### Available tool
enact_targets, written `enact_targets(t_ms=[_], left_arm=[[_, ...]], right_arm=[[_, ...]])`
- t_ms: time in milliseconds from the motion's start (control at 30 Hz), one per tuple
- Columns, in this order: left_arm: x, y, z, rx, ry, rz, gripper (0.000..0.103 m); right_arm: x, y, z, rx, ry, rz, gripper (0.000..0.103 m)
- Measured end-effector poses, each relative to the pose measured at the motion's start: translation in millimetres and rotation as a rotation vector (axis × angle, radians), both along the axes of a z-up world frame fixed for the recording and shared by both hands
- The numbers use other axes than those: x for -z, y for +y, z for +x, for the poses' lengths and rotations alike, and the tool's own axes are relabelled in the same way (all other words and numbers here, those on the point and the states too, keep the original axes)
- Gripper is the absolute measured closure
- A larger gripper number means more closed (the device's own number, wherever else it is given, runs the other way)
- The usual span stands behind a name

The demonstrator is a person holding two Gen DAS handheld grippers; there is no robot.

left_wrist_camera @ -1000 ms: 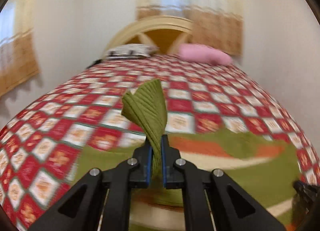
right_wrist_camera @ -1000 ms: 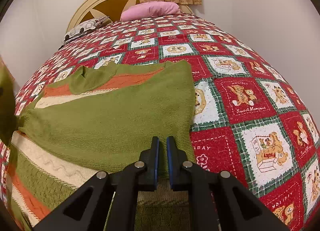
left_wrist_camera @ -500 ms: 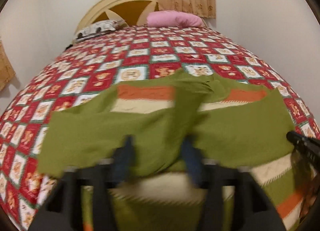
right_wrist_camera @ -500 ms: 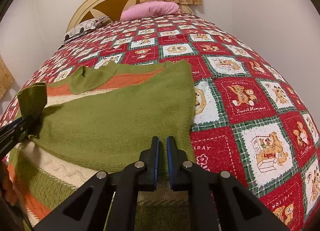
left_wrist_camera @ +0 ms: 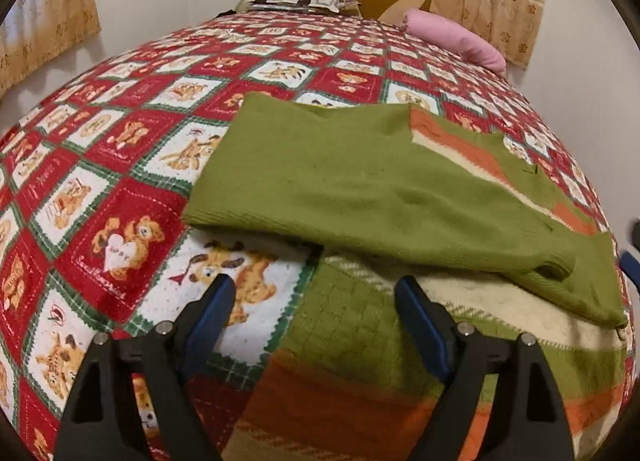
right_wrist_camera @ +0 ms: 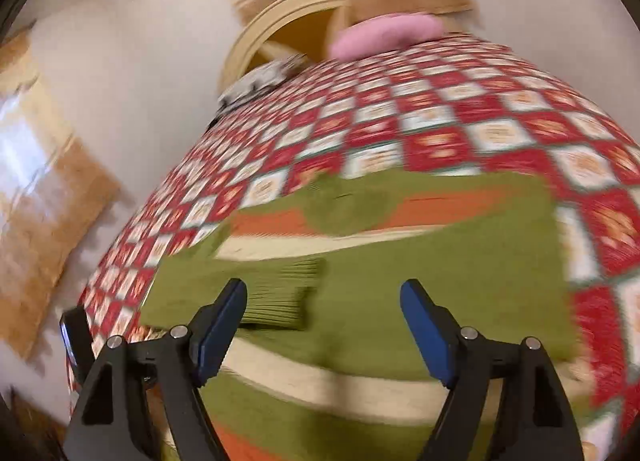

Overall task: Fold small clothes
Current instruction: 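Fold the held sleeve across the sweater body with the left gripper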

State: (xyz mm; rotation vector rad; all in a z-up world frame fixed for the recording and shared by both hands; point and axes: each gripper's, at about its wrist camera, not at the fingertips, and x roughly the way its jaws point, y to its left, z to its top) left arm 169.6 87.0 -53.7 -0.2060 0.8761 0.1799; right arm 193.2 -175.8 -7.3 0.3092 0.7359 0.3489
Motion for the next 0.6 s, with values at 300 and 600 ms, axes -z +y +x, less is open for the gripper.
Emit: enact_targets(t_ms=[300, 600], left_arm=[[2.2, 11.6, -5.9, -0.022, -0.020, -0.057, 0.014], [0.8, 29.8, -12.7, -0.072, -0.078, -0.169, 0.013]], right_arm=[[44.9, 102.2, 41.9, -0.078, 0.070, -0.307, 0.068], [-47.7, 90.0, 27.1, -0.033, -0.174, -0.300, 0.100]])
